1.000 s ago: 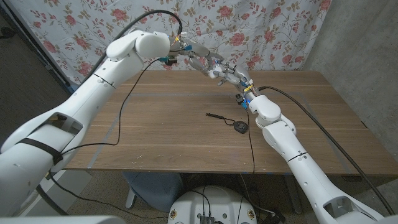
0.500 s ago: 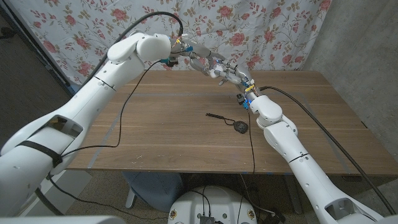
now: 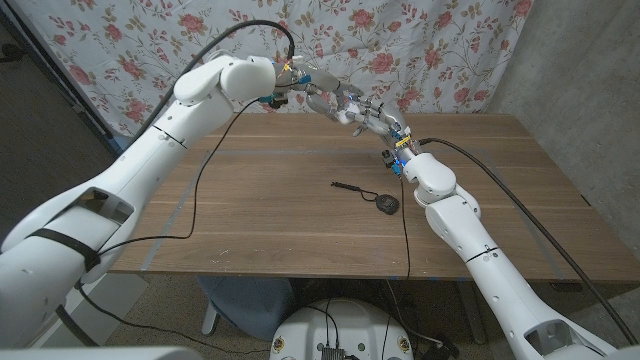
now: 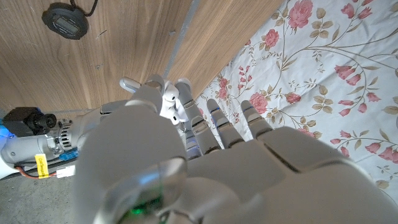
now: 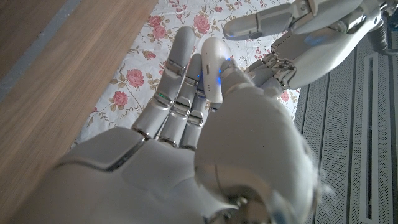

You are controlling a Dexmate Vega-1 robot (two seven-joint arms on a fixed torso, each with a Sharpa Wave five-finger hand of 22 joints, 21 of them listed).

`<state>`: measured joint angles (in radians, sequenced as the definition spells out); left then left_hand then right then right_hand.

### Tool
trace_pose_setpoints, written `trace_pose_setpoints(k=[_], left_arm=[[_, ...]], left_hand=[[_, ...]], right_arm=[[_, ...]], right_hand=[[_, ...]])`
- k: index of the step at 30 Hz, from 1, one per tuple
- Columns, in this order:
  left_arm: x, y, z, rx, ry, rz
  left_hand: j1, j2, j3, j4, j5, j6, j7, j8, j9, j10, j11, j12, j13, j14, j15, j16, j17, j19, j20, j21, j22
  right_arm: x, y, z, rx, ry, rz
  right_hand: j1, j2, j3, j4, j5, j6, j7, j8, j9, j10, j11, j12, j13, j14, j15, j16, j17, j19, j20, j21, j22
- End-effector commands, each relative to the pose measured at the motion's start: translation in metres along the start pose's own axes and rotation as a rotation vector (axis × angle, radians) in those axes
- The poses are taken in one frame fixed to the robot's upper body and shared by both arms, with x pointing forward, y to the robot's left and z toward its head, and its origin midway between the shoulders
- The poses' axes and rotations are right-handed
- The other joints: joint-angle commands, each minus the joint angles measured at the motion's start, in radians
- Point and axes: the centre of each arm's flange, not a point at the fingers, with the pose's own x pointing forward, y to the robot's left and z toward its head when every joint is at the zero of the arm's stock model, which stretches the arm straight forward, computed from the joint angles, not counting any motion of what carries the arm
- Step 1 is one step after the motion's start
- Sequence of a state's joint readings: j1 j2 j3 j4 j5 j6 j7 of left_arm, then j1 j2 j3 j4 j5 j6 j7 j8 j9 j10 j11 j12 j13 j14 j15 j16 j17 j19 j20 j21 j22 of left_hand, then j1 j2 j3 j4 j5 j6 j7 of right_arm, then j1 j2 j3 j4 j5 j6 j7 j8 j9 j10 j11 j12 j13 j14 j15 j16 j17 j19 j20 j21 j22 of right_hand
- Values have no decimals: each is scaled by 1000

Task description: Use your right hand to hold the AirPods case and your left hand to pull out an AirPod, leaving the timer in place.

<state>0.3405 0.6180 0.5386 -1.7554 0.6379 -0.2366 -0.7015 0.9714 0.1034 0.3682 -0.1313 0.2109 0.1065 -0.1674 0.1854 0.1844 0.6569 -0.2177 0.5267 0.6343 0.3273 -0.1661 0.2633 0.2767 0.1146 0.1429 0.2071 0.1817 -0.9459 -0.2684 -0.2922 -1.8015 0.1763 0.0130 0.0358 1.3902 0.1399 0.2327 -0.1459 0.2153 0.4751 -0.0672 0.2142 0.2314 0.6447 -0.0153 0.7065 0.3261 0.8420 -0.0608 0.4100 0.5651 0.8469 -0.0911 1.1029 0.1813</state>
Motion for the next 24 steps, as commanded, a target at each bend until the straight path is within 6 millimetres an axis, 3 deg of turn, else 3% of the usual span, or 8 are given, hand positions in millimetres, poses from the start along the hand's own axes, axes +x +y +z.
trace_pose_setpoints(k=[1,8,16,24], left_arm=[[0,0,1,-21,-4,9],[1,0,2,-20,-14,13],[2,1,3,-16,-4,8],[4,-1,5,-18,-10,20]], left_hand=[[-41,8,-10,22,-4,4,1,5,3,-5,3,12,6,6,3,6,6,1,3,2,2],[-46,40,8,26,2,20,5,10,2,1,3,21,8,9,4,0,6,4,13,3,2],[1,67,51,-11,15,25,7,8,3,7,-1,32,14,16,4,-9,0,7,19,3,2],[42,56,61,-43,19,28,5,8,3,17,-2,46,22,32,-13,-4,-1,17,16,6,2]], right_arm=[[-1,0,0,6,-1,8],[-2,-2,-1,7,0,7],[-4,-4,-1,7,-1,7],[-5,-4,0,17,-6,3]], right_hand=[[14,-1,2,-7,10,7,-2,0,1,129,-122,5,44,52,-174,-3,1,-121,-109,7,3],[14,0,3,-7,11,7,-3,-1,1,128,-123,4,45,53,-174,-4,2,-125,-108,11,2],[14,0,3,-7,11,8,-1,-1,1,129,-121,4,47,52,-174,-5,3,-128,-108,16,2],[14,0,3,-7,11,8,-2,-1,1,131,-124,3,47,53,-174,-5,4,-130,-108,20,2]])
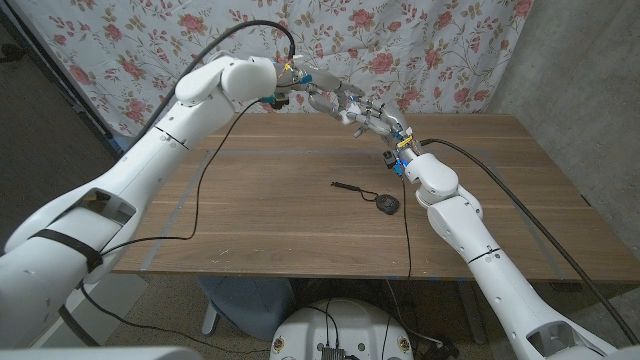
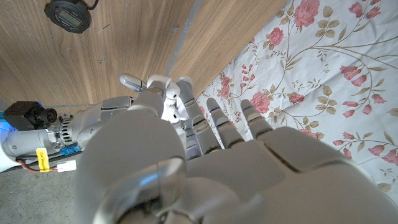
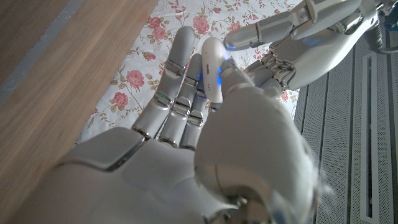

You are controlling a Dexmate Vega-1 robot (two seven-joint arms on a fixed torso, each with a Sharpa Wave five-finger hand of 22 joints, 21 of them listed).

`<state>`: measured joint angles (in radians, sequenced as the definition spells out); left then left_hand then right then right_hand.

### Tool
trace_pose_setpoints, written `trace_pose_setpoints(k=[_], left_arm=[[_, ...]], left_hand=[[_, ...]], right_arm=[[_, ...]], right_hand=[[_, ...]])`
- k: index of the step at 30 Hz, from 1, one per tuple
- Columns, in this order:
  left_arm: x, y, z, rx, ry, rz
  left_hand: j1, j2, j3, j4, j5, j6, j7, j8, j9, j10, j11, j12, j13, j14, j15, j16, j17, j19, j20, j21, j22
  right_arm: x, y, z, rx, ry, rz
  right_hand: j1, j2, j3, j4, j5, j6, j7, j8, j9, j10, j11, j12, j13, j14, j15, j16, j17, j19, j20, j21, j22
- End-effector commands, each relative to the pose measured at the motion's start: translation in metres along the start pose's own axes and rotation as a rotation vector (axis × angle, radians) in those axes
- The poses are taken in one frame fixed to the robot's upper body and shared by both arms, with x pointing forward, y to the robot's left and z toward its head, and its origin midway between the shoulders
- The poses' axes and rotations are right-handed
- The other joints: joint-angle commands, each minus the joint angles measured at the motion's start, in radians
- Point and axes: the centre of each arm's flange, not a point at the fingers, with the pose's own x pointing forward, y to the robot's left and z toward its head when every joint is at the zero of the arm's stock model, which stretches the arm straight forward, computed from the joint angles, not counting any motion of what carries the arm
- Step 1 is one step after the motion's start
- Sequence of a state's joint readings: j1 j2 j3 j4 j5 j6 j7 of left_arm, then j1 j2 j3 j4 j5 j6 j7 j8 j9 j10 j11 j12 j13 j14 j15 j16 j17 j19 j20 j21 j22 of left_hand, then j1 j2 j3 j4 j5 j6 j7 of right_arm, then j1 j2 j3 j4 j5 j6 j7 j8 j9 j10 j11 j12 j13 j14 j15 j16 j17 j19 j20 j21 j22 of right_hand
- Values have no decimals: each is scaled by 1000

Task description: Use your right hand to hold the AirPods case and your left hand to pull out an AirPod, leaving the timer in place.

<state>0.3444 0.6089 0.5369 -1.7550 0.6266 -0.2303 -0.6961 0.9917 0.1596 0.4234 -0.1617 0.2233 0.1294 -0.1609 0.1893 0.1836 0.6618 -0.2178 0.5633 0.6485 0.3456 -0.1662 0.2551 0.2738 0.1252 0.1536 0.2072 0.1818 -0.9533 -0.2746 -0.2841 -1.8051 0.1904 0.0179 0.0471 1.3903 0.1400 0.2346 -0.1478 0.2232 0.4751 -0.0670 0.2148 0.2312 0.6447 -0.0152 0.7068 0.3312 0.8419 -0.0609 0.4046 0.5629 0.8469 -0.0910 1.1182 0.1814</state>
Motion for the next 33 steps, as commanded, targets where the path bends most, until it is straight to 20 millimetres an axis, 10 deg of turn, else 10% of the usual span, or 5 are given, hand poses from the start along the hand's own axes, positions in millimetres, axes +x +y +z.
trace_pose_setpoints(k=[1,33], left_arm=[[2,-2,2,1,-5,12],[-3,-8,-1,-19,12,104]], left_hand=[[22,-1,5,-13,7,6,-3,4,4,13,-2,11,9,14,-12,4,2,7,5,6,1],[50,8,-16,2,-4,49,9,10,5,51,-2,71,47,73,-34,50,41,37,-6,10,0]], right_arm=[[-2,-1,1,5,-4,-1],[0,3,0,20,4,12]], right_hand=[[14,0,1,-5,3,8,-2,-2,1,131,-122,2,42,53,-174,1,6,-130,-108,5,2],[16,0,2,-5,3,11,-1,-2,1,133,-121,-2,44,54,-174,-1,10,-142,-107,23,1]])
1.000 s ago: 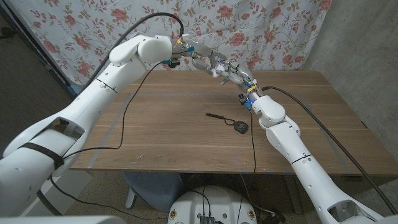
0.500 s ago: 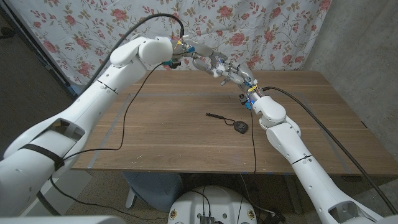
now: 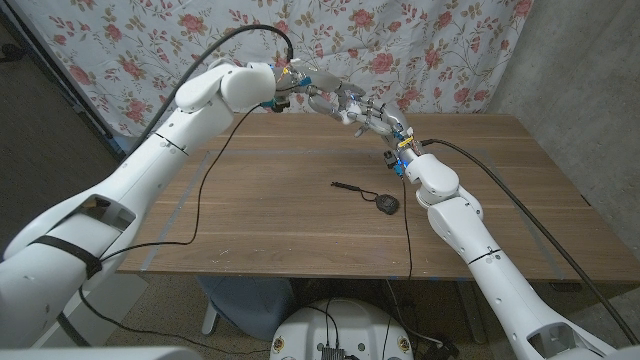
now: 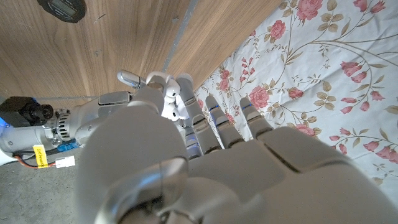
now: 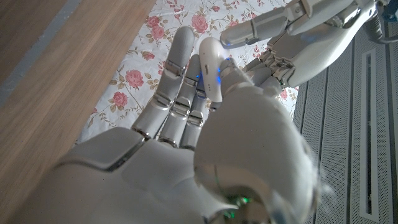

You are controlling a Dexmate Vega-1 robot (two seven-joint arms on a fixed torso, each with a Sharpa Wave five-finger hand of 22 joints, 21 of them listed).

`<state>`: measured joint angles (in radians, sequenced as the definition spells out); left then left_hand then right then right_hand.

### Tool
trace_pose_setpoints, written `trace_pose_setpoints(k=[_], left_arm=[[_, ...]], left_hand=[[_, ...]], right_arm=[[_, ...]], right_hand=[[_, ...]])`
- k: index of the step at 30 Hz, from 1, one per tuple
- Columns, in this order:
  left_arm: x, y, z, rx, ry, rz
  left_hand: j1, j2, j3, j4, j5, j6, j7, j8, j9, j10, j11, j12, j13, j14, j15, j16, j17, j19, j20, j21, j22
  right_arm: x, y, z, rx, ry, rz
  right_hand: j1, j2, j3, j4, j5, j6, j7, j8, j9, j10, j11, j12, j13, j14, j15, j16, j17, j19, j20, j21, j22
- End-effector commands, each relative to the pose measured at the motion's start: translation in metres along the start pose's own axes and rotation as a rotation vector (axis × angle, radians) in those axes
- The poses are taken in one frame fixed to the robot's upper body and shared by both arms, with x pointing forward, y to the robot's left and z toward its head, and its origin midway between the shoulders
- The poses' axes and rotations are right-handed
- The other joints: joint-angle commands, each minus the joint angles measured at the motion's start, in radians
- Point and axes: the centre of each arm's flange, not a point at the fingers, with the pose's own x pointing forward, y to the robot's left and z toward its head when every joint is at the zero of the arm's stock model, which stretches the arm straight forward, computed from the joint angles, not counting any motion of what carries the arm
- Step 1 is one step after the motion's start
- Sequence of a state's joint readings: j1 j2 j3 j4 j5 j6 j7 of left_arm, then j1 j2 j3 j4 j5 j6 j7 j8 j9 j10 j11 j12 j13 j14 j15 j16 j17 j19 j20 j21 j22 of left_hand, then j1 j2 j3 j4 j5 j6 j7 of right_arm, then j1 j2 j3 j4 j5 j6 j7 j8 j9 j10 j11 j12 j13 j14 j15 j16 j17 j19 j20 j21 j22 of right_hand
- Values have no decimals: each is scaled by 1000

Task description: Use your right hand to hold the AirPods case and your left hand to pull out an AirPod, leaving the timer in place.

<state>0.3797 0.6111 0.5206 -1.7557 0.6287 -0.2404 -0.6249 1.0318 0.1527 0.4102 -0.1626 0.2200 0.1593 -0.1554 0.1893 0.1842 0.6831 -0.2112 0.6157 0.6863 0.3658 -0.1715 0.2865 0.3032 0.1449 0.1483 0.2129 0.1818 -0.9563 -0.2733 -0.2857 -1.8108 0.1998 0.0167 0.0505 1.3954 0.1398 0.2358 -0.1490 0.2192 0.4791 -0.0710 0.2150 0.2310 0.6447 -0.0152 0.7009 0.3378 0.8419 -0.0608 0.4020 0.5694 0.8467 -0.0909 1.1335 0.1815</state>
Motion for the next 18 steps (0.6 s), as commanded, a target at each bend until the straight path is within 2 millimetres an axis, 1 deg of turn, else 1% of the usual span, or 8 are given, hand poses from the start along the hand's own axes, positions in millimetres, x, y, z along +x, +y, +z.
trace_pose_setpoints(k=[1,7,18], left_arm=[[-1,-1,-1,-10,13,38],[0,-2,0,-6,13,52],[-2,-2,0,1,21,84]], left_hand=[[12,17,-3,3,-1,21,4,10,5,32,-8,21,10,55,-31,20,13,18,-1,5,0],[22,21,-3,1,-3,32,3,11,5,44,-8,38,21,69,-36,34,27,30,-3,8,1],[36,29,-2,2,-5,35,8,7,6,41,-8,52,33,67,-31,45,48,39,-3,10,1]], right_arm=[[1,0,-1,8,7,7],[1,-1,-2,13,9,10],[1,-1,-3,21,13,13]], right_hand=[[11,0,1,-4,7,7,3,-3,2,133,-120,4,37,54,-173,1,4,-142,-107,8,1],[11,-1,1,-4,7,8,3,-3,2,133,-120,3,37,54,-174,1,5,-143,-107,12,0],[11,0,1,-4,7,9,4,-3,2,133,-119,1,38,54,-173,0,6,-148,-107,18,0]])
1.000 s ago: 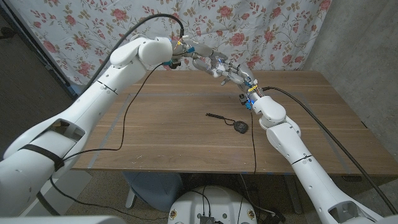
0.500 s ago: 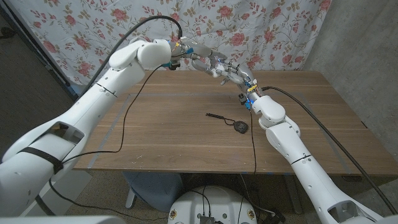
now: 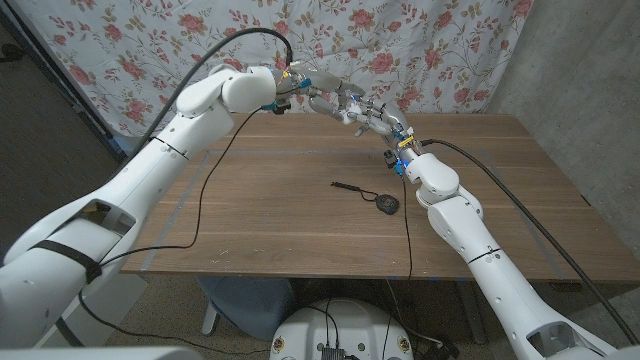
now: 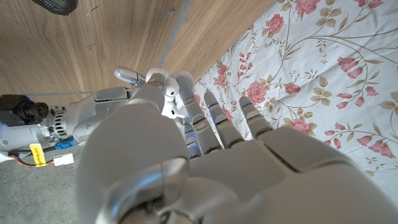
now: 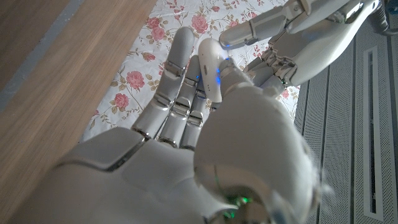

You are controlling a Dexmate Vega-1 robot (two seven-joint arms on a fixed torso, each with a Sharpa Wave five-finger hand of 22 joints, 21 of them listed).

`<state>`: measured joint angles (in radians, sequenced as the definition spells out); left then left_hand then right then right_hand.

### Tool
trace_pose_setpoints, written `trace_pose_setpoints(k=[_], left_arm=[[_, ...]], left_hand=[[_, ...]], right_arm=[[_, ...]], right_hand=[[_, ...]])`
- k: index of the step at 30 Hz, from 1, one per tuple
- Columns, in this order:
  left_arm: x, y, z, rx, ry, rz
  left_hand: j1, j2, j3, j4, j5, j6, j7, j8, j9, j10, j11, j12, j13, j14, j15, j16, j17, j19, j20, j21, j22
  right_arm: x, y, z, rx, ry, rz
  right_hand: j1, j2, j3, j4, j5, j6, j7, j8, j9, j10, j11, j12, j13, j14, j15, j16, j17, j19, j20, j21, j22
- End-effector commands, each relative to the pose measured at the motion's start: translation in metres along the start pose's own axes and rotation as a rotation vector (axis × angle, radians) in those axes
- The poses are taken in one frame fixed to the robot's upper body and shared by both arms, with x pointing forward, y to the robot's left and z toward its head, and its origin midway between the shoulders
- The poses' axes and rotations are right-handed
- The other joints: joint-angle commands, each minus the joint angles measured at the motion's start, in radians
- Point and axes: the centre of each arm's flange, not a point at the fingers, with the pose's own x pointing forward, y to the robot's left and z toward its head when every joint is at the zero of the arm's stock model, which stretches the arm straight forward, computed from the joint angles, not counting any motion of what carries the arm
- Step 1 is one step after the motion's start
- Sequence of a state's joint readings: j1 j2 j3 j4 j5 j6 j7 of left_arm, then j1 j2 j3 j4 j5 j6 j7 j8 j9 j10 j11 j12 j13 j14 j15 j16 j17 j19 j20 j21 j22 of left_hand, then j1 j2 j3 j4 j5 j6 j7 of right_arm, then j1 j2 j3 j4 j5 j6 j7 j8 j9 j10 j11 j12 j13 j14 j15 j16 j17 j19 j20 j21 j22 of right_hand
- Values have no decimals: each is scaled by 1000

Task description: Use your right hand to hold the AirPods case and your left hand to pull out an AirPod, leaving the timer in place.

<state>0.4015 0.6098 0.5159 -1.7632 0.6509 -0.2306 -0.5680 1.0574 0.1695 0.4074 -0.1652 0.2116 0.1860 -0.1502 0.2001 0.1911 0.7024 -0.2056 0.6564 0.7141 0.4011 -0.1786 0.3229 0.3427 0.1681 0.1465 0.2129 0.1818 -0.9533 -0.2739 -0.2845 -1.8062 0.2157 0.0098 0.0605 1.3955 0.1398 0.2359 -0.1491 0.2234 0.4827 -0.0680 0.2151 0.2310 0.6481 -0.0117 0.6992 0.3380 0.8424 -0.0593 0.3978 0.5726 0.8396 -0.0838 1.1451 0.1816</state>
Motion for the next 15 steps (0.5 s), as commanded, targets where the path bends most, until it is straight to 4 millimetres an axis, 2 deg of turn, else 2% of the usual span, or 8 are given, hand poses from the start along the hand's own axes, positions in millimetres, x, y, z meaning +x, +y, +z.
trace_pose_setpoints(k=[1,15], left_arm=[[-1,1,-1,-5,3,39],[-5,0,-5,-11,0,66]], left_hand=[[12,13,1,4,4,8,3,-4,-1,21,-14,12,7,32,-25,9,10,17,-2,10,1],[27,8,2,-1,2,18,1,-5,0,21,-14,23,14,38,-31,18,23,24,-6,11,2]], right_arm=[[1,-1,-1,6,6,7],[5,1,-1,13,8,14]], right_hand=[[11,0,1,-4,3,5,1,-3,2,130,-122,3,38,54,-174,4,3,-141,-114,7,0],[12,1,2,-3,3,6,1,-4,2,131,-121,1,39,53,-174,3,4,-147,-114,14,-1]])
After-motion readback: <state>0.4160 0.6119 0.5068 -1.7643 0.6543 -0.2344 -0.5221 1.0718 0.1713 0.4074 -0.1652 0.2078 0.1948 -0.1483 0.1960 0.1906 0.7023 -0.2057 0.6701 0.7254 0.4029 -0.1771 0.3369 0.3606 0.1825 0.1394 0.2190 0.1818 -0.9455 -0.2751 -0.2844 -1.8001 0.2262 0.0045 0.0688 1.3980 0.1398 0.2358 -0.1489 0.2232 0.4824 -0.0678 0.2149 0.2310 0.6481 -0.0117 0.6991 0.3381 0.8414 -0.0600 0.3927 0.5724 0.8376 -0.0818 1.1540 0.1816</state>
